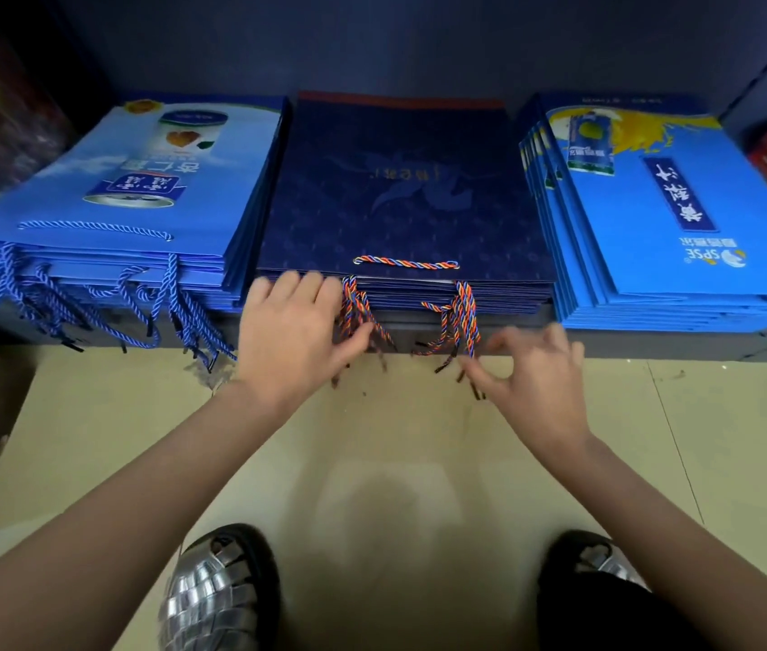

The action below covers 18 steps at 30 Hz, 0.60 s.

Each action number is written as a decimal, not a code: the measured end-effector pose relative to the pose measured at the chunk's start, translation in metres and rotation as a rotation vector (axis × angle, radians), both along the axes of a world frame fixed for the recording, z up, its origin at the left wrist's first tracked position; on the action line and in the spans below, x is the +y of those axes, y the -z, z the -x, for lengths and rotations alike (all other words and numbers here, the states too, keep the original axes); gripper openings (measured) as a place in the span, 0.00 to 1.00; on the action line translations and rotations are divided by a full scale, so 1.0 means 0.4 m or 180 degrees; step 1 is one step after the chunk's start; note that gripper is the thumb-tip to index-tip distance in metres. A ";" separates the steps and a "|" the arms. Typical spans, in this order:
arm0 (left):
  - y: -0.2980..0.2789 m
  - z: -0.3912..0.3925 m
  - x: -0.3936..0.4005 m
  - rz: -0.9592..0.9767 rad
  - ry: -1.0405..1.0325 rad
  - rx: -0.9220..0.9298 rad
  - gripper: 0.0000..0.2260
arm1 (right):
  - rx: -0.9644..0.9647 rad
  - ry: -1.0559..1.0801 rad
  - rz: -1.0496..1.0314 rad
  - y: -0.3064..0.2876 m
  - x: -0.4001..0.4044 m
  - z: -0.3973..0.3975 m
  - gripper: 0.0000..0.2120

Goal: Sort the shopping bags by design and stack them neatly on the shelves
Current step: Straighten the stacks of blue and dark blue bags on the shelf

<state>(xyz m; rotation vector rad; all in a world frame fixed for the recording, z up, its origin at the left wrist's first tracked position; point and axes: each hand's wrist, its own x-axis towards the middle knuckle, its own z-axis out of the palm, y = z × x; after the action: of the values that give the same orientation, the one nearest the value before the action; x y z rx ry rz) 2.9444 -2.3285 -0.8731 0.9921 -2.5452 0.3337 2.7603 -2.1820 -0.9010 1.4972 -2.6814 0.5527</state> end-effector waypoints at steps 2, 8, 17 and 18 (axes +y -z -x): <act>-0.017 0.018 -0.021 0.0187 0.0320 0.0185 0.17 | 0.0288 -0.0187 0.0748 -0.037 -0.028 -0.003 0.20; -0.020 0.130 -0.044 -0.0184 0.0279 -0.0885 0.37 | 0.0771 -0.0573 -0.0070 -0.037 -0.138 0.004 0.45; -0.031 0.156 -0.112 -0.0438 0.0348 -0.1306 0.36 | 0.0447 -0.0767 -0.0173 -0.055 -0.174 0.081 0.35; -0.038 0.153 -0.113 -0.0442 0.0383 -0.1263 0.35 | 0.0397 -0.0805 -0.0176 -0.059 -0.174 0.085 0.35</act>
<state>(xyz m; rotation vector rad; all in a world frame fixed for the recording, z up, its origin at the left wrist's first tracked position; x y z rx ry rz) 2.8833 -2.3738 -0.8580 0.8869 -3.0079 0.3524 2.7262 -2.2518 -0.8774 1.8345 -2.4509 0.3800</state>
